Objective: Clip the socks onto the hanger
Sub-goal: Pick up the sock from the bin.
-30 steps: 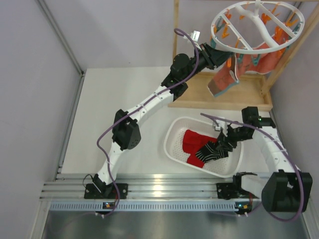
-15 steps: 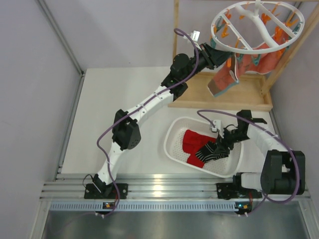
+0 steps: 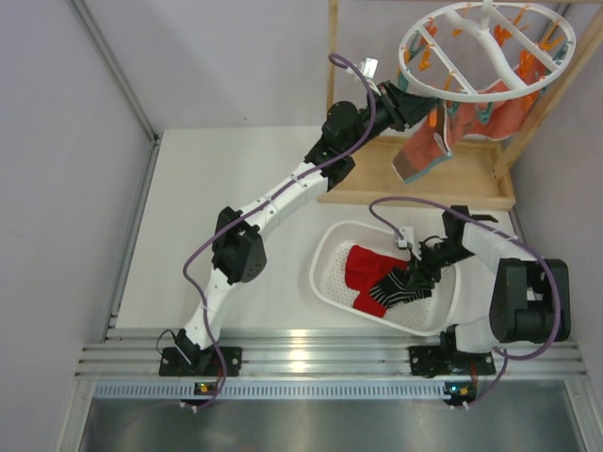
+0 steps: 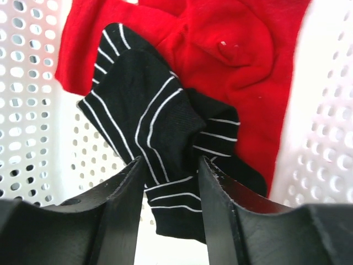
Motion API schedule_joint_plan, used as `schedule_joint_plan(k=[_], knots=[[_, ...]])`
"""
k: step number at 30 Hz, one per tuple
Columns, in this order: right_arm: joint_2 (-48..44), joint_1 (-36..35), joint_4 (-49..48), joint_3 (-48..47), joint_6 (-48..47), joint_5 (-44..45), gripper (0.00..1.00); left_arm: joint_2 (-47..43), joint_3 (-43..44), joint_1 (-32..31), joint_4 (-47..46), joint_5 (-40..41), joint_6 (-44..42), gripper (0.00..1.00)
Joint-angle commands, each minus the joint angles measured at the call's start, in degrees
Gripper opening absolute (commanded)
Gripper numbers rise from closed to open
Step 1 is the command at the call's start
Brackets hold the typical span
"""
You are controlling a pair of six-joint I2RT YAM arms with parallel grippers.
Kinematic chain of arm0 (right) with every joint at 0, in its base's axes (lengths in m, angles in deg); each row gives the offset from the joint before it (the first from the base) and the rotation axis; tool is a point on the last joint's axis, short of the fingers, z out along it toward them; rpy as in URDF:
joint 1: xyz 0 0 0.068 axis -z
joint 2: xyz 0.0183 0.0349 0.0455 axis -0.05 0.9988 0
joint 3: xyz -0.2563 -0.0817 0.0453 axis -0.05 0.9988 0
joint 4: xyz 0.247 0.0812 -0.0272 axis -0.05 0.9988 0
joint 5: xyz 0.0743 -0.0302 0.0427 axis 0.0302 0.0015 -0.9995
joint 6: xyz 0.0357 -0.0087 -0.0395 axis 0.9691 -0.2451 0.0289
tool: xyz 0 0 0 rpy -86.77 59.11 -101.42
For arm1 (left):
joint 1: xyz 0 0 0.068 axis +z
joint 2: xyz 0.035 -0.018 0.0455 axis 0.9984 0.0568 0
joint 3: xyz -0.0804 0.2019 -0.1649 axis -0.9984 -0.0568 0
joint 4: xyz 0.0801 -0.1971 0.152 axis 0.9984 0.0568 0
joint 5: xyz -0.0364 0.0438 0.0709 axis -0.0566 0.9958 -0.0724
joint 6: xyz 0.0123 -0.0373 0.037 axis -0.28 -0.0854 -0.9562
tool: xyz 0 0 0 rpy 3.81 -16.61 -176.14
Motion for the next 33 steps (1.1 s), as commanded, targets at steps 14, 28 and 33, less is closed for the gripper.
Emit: schedule_joint_plan(k=[14,28,33], knots=[[-3.9,-2.3,8.3,-4.2,-4.4,-1.7,0.0,-1.0,-0.5,0.2,-1.2,-0.9,0.8,0.0],[-22.6,8.8,9.1,-11.2,4.2,-3.2,0.0,-2.0,-1.9,0.3,-1.4,-1.5,0.9,0.0],[-24.0,13.7,11.4,-20.4,5.2,-4.9,0.0,-2.1,-2.2,0.4,-1.7,-2.6,1.0,0.0]])
